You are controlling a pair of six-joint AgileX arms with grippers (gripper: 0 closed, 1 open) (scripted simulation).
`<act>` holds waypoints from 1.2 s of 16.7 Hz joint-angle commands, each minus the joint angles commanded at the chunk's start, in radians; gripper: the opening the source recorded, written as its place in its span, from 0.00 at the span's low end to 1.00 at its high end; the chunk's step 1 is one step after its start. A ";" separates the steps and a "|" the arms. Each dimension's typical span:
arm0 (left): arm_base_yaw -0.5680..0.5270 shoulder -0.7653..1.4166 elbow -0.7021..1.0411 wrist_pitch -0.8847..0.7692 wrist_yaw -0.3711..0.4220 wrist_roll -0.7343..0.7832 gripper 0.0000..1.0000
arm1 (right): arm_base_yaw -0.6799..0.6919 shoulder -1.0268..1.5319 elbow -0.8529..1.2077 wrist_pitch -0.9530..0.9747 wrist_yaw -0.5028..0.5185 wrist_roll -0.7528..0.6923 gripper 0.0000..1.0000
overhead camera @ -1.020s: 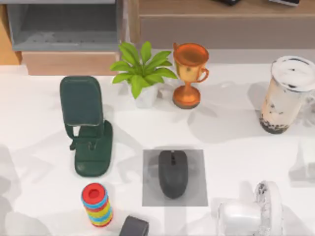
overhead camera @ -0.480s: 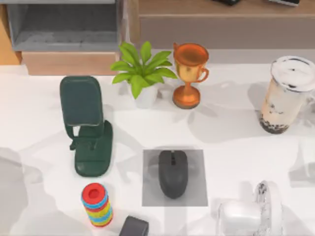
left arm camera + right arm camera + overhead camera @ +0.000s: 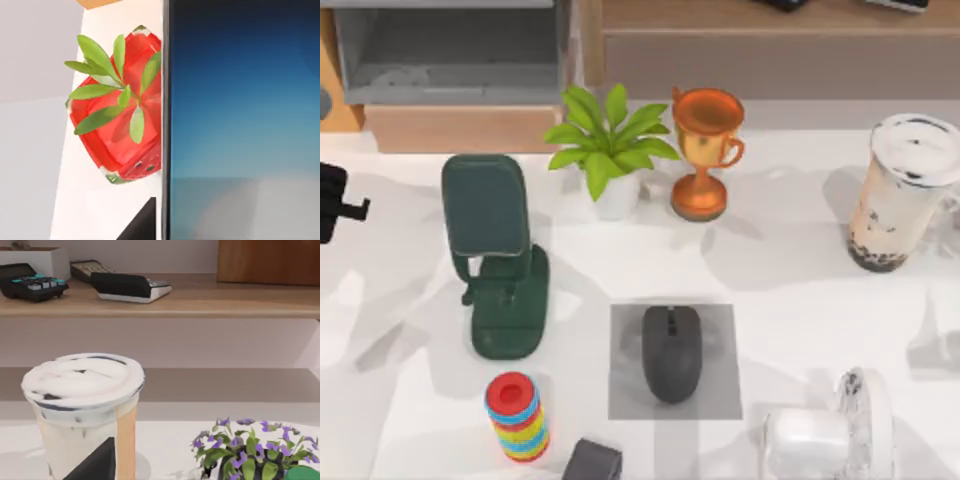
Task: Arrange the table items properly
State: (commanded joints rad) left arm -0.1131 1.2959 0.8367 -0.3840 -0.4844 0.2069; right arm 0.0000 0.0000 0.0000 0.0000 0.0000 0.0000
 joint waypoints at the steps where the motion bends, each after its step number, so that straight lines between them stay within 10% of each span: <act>1: -0.084 -0.046 -0.014 0.029 -0.038 -0.089 0.00 | 0.000 0.000 0.000 0.000 0.000 0.000 1.00; 10: -0.664 -0.257 -0.178 0.167 -0.216 -0.613 0.00 | 0.000 0.000 0.000 0.000 0.000 0.000 1.00; 20: -0.718 -0.260 -0.191 0.195 -0.200 -0.632 0.00 | 0.000 0.000 0.000 0.000 0.000 0.000 1.00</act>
State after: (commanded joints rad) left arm -0.8313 1.0363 0.6460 -0.1885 -0.6845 -0.4251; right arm 0.0000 0.0000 0.0000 0.0000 0.0000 0.0000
